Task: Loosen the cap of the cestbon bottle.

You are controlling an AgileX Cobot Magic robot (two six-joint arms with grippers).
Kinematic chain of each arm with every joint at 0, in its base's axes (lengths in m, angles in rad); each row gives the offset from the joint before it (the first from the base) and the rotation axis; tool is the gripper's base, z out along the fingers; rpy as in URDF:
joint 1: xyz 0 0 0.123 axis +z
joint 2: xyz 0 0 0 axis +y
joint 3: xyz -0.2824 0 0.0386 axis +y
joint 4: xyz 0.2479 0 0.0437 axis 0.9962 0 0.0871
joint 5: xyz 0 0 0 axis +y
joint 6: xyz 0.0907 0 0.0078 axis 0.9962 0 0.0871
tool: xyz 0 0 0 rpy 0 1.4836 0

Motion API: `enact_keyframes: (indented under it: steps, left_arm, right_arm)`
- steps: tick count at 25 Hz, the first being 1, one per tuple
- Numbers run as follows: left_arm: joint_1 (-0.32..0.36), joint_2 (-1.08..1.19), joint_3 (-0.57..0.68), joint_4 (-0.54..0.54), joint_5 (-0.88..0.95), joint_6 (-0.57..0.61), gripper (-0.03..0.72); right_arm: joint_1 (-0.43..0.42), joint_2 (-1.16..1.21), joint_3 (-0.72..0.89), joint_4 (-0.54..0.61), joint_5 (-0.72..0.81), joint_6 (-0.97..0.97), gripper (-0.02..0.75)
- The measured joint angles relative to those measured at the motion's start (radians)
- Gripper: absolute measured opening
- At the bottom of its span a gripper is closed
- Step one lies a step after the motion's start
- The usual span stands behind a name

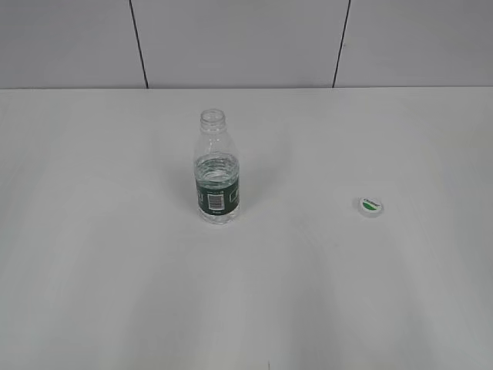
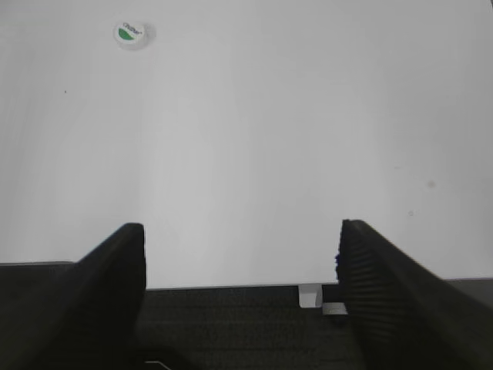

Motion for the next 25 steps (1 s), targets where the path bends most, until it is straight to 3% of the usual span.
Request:
enact_keyframes:
  steps: [12,25]
  left_arm:
    - [0.0,-0.097,0.0,0.0,0.0,0.002,0.47]
    - [0.0,-0.098,0.0,0.0,0.0,0.002,0.458]
  right_arm:
    - [0.0,-0.283,0.005,-0.001,0.006,0.002,0.59]
    - [0.007,-0.295,0.01,-0.004,0.012,0.002,0.59]
